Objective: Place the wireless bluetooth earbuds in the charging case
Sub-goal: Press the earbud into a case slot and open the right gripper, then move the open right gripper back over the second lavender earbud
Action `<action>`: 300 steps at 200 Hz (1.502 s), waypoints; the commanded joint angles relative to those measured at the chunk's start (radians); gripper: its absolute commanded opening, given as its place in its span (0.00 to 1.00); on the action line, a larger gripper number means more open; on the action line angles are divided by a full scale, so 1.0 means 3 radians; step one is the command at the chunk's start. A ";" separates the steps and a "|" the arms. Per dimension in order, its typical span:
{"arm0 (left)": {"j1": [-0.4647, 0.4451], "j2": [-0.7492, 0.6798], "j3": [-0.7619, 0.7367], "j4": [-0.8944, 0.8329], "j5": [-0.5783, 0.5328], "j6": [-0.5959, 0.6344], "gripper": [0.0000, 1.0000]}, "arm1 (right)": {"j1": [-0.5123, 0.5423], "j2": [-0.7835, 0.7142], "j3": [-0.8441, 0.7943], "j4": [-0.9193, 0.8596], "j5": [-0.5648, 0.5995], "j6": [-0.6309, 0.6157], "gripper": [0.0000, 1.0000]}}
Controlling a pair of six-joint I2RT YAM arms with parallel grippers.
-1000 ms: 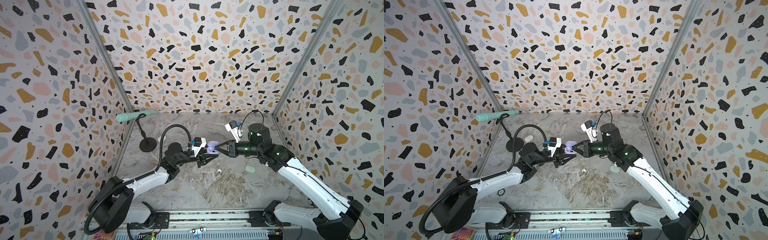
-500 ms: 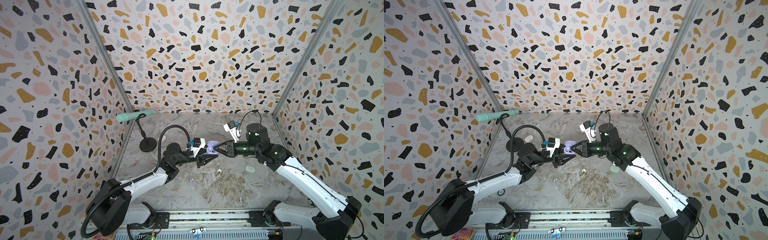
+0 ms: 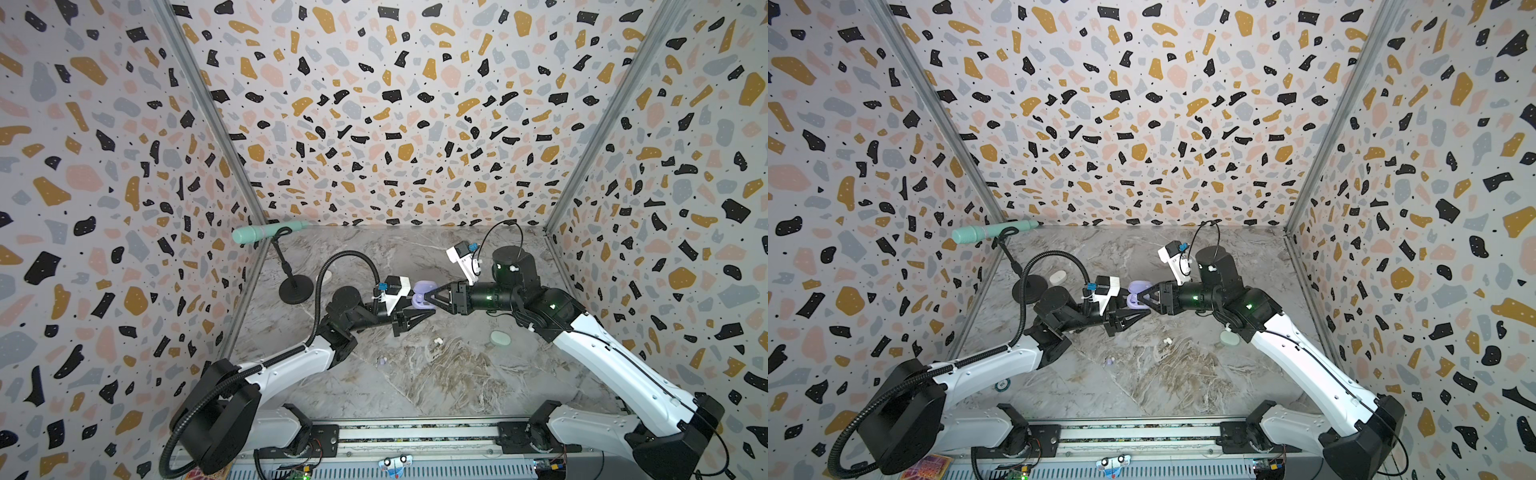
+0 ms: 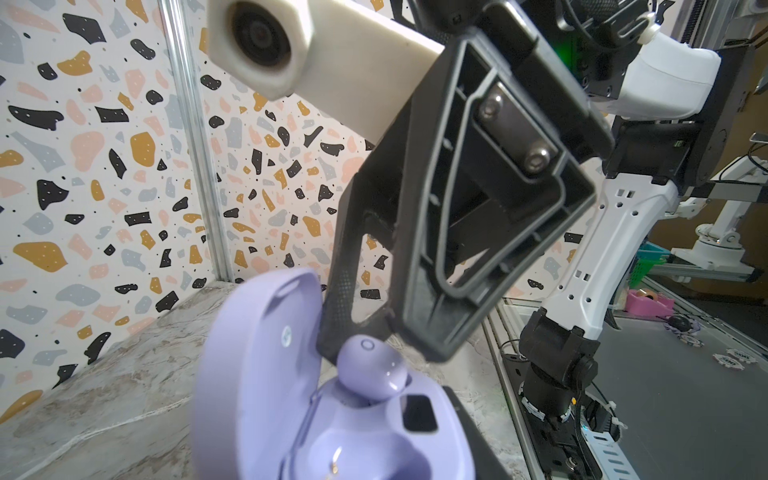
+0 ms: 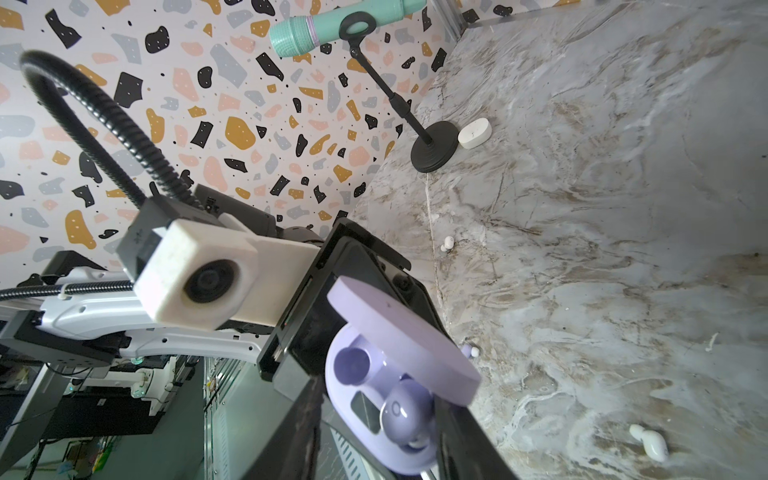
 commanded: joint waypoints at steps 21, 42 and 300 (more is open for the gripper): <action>-0.0025 -0.0098 0.0000 0.0271 0.0073 0.0082 0.28 | 0.0006 -0.0032 0.0161 -0.0163 0.0159 -0.0054 0.51; -0.0022 -0.0092 0.0014 0.0244 0.0061 0.0095 0.28 | 0.0016 -0.0042 0.0187 -0.0173 0.0155 -0.0049 0.53; 0.1236 0.0611 0.0494 0.0783 0.0293 -0.0860 0.30 | 0.1459 0.1799 -0.0064 0.0031 0.1361 0.0924 0.53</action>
